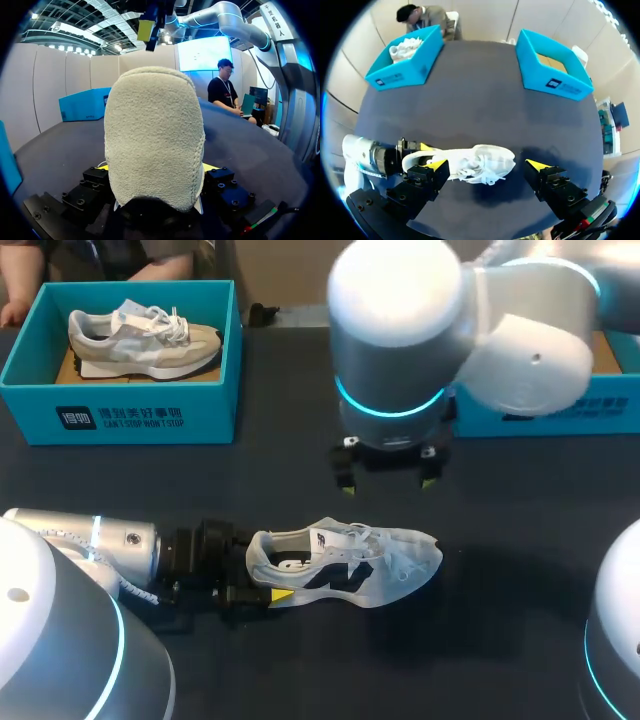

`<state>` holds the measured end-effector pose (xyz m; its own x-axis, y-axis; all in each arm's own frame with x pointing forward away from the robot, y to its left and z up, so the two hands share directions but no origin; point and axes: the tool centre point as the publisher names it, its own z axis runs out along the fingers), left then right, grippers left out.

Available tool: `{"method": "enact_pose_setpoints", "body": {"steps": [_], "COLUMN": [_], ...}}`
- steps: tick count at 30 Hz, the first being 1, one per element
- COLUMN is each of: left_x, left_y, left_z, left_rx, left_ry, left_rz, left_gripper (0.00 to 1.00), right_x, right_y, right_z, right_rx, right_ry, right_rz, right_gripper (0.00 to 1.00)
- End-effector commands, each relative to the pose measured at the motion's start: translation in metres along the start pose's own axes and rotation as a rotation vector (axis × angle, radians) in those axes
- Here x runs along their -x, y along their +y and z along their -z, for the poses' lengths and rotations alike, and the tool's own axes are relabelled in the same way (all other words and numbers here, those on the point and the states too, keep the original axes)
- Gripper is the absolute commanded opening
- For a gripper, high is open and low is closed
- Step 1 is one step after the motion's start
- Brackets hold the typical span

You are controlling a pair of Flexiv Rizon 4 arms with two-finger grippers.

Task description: Take the shoe out of the shoebox, open the shoe tongue, remove and reinsert the insole, then place the shoe into the shoebox

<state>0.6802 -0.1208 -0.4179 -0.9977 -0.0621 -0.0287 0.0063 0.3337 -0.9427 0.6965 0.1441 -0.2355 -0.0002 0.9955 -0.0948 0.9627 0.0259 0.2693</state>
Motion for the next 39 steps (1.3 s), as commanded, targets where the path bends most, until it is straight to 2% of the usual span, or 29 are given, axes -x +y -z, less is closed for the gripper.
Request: {"method": "enact_pose_setpoints", "body": {"steps": [1, 6, 13, 19, 26, 39], "left_x": [0.002, 0.002, 0.002, 0.002, 0.002, 0.002], "left_y": [0.003, 0.003, 0.003, 0.003, 0.003, 0.003], "left_z": [-0.001, -0.001, -0.001, -0.001, -0.001, -0.001], "left_rx": [0.005, 0.005, 0.005, 0.005, 0.005, 0.005], "left_ry": [0.002, 0.002, 0.002, 0.002, 0.002, 0.002], "left_rz": [0.000, 0.000, 0.000, 0.000, 0.000, 0.000], "left_gripper": [0.00, 0.00, 0.00, 0.00, 0.00, 0.00], "right_x": [-0.035, -0.056, -0.082, -0.090, -0.100, -0.105], "right_y": [-0.002, -0.010, -0.027, -0.035, -0.043, -0.053], "right_z": [-0.008, -0.020, -0.037, -0.048, -0.059, -0.084], "right_rx": [-0.004, -0.027, -0.064, -0.043, -0.077, -0.088], "right_ry": [-0.115, -0.093, -0.126, -0.145, -0.221, -0.274], "right_rz": [0.004, 0.025, 0.025, -0.013, -0.038, -0.093], "right_gripper": [1.00, 1.00, 1.00, 1.00, 1.00, 1.00]}}
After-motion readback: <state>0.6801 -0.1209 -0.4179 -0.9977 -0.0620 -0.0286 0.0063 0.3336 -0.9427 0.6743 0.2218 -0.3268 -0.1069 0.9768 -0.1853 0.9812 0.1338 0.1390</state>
